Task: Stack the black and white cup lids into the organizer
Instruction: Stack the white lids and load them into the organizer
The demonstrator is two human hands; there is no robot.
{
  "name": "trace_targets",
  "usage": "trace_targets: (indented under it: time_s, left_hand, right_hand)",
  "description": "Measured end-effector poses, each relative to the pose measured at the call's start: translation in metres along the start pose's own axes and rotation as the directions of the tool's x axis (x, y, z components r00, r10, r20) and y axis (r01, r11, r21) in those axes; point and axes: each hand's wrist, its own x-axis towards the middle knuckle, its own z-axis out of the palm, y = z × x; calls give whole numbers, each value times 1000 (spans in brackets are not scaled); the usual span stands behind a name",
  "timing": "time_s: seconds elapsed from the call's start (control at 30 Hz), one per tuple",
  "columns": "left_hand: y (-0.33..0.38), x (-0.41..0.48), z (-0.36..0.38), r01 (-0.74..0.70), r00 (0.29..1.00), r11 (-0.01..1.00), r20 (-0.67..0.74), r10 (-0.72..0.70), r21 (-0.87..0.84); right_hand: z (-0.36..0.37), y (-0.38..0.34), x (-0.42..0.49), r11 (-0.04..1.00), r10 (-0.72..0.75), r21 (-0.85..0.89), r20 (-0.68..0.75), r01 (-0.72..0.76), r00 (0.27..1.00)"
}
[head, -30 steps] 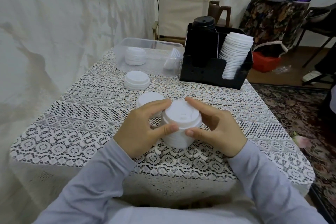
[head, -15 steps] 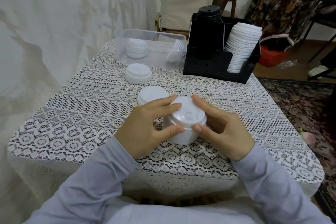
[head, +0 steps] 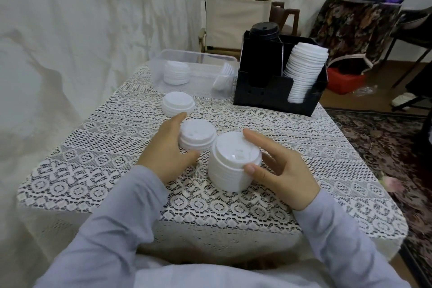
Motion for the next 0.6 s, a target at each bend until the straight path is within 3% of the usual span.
trace_targets:
  time_s: [0.2, 0.37, 0.5, 0.6]
  left_hand:
    - [-4, 28, 10, 61, 993, 997, 94, -67, 56]
    - [4, 28, 8, 6, 991, 1000, -131, -10, -27]
    - [26, 16, -4, -222, 921, 973, -341, 190, -58]
    - [43, 5, -10, -400, 829, 914, -395, 396, 76]
  right_hand:
    - [-7, -12, 5, 999, -34, -33, -63, 32, 997]
    - [-18, -39, 34, 997, -51, -71, -117, 42, 992]
    - [-9, -69, 63, 979, -88, -186, -13, 84, 996]
    - [5, -81, 77, 939, -40, -334, 124, 80, 991]
